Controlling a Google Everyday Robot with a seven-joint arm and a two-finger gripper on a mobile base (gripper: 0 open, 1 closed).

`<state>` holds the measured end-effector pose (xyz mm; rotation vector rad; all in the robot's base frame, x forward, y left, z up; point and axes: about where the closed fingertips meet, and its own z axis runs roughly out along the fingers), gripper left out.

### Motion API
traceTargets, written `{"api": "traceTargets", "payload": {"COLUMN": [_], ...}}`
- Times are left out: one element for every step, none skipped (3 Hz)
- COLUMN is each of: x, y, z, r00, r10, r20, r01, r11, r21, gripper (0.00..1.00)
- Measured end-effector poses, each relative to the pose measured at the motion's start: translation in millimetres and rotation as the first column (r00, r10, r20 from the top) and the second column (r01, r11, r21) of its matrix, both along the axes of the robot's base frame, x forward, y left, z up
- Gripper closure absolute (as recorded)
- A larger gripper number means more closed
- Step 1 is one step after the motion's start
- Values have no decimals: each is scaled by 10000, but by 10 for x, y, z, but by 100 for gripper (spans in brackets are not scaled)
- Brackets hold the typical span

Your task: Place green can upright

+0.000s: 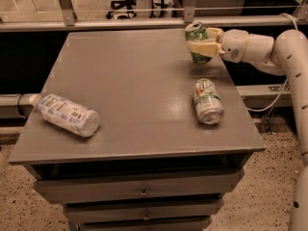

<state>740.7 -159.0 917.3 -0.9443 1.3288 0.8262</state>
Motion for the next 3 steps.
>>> {"api": "traceTargets", "payload": {"x": [33, 7, -35], "y": [-53, -32, -37], "z": [-79, -157, -212], "r00": [9997, 9979, 9961], "r10": [216, 592, 795], "r20": [-132, -263, -390], "r01": [-211, -570, -754], "r11": [9989, 9952, 9923], "r21": [420, 794, 988], "gripper": [100, 100, 85]}}
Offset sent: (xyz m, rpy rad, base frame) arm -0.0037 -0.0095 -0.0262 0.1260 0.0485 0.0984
